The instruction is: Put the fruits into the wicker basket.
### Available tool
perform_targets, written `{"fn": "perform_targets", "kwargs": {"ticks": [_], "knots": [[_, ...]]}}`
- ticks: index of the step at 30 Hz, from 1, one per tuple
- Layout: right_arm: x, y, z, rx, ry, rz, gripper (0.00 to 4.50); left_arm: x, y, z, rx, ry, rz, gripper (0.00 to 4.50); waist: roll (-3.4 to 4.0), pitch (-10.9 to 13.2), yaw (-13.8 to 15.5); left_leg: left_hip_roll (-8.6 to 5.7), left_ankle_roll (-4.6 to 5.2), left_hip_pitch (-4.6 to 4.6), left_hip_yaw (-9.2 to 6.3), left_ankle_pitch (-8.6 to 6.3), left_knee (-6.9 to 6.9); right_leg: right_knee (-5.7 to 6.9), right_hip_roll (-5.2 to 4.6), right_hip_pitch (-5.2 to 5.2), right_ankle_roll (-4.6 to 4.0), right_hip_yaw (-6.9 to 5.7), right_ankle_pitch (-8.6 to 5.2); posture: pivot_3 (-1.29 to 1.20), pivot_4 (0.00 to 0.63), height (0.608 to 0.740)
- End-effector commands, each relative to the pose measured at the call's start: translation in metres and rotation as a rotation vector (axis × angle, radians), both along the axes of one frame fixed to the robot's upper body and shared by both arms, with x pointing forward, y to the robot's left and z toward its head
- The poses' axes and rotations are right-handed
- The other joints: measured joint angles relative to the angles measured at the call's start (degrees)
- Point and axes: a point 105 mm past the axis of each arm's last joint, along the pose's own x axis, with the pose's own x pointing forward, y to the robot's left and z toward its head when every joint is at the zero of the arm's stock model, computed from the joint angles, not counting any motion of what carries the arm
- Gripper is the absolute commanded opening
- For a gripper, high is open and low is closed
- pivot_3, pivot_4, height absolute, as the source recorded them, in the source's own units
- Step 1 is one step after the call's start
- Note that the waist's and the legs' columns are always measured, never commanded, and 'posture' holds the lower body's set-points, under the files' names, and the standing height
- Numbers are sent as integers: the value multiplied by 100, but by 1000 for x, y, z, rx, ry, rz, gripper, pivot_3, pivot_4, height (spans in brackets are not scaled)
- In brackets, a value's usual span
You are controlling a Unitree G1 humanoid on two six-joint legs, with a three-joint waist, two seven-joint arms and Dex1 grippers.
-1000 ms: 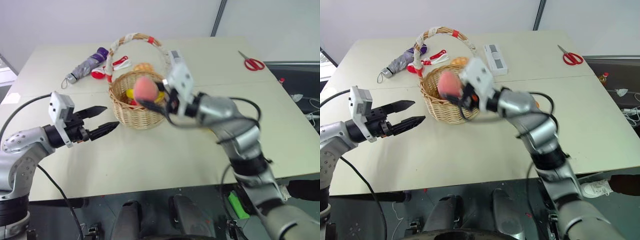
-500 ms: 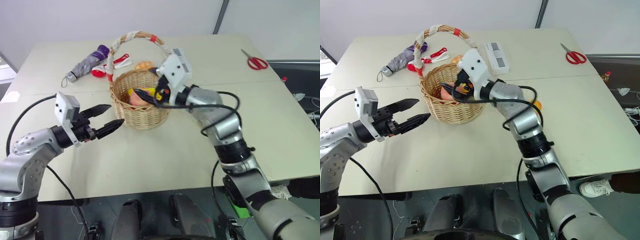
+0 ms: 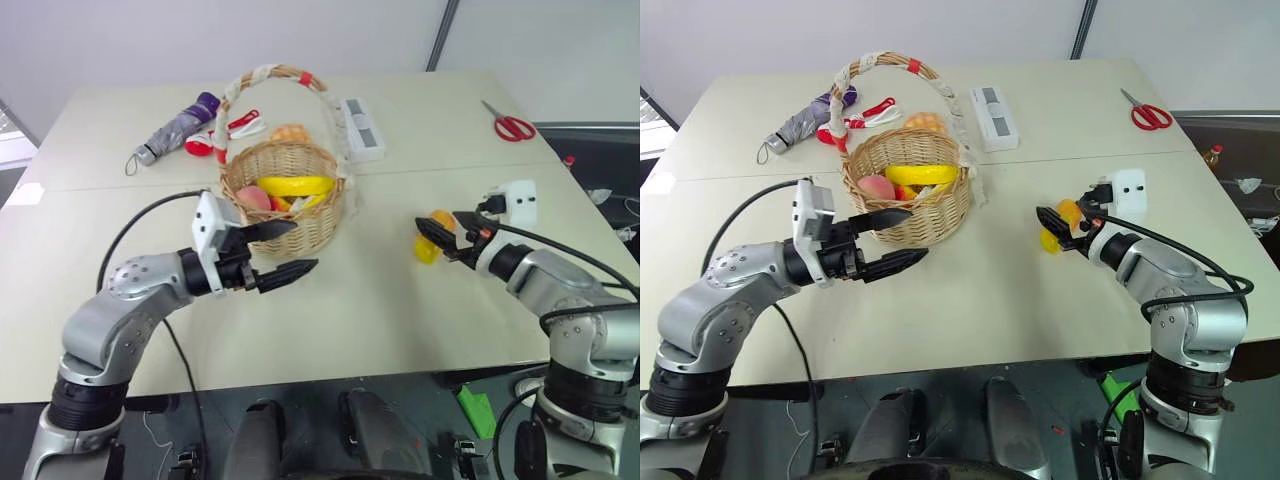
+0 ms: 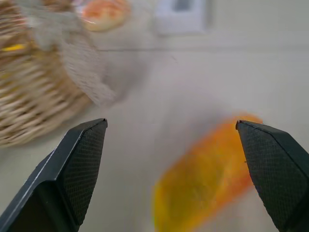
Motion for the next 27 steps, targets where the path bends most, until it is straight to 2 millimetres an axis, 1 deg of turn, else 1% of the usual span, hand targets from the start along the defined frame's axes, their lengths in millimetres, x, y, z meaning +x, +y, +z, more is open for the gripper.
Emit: {"fn": "perform_targets", "kwargs": {"ticks": [1,3,5,8,13,14,16,18,20,21,22,24,25,26,27], "knots": [[-1,-7,-2,61,16,-76,4451,-1,-5,6,-13,-32,-39,3955,3,0,0,0,0,1,2,0,0,0,1,0,0,3,0,0,150,740],[1,-4,-10,94,47,-97,4451,-1,-7,6,-14,-31,-49,3955,3,0,4,0,0,3,3,0,1,-1,2,4,0,4,0,0,150,740],[6,-5,-19,84,73,-128,4451,-1,-8,6,-13,-33,-55,3955,3,0,11,-1,0,5,5,0,1,-4,0,8,1,4,0,0,150,740],[14,2,-22,140,90,-132,4451,-1,-9,7,-22,-37,-49,3955,4,0,16,-3,0,5,7,0,2,-5,-4,9,1,5,0,0,150,740],[26,8,-26,156,106,-134,4451,-2,-6,5,-20,-39,-22,3955,4,0,17,-4,0,6,7,0,1,-5,-5,9,1,6,0,0,150,740],[27,7,-26,155,107,-141,4220,-3,-6,5,-21,-40,-16,3955,4,0,20,-3,0,6,7,0,1,-5,-5,9,1,6,0,0,150,740],[28,6,-25,152,101,-146,3615,-3,-3,5,-26,-42,-1,3955,4,0,24,-3,0,5,7,0,1,-6,-5,10,1,6,0,0,150,740],[29,5,-21,145,86,-141,2518,-4,-1,4,-23,-42,12,3955,4,0,25,-3,0,4,7,0,1,-7,-8,10,1,6,0,0,150,740],[29,7,-9,71,33,-106,1721,-4,4,2,-16,-37,32,3955,5,0,19,-4,0,5,7,0,1,-7,-8,10,2,6,0,0,150,740],[28,10,-3,22,4,-72,1634,-4,7,1,-13,-34,42,3955,6,2,17,-4,0,4,7,0,1,-7,-8,10,2,6,0,0,150,740],[25,16,6,-85,-50,-8,1634,-3,12,1,-13,-29,61,3955,7,2,18,-4,0,6,9,0,1,-7,-8,10,2,6,-1,0,150,740],[13,36,19,-306,-160,177,1634,0,23,1,-23,-21,105,3955,12,5,21,-5,0,5,8,0,0,-8,-8,10,3,6,-2,0,150,740],[5,47,22,-367,-200,279,1634,1,29,1,-30,-16,125,3955,11,5,18,-5,1,5,8,0,-2,-11,-8,10,5,5,-4,0,150,740],[-3,58,26,-384,-237,369,1634,2,35,2,-35,-14,142,3955,8,4,9,-5,1,6,8,-1,-4,-14,-7,10,6,4,-5,0,150,740],[-14,74,35,-391,-298,488,1634,4,42,3,-44,-12,166,3955,7,3,0,-2,2,8,6,-1,-5,-15,-4,12,6,4,-5,0,150,740]]}}
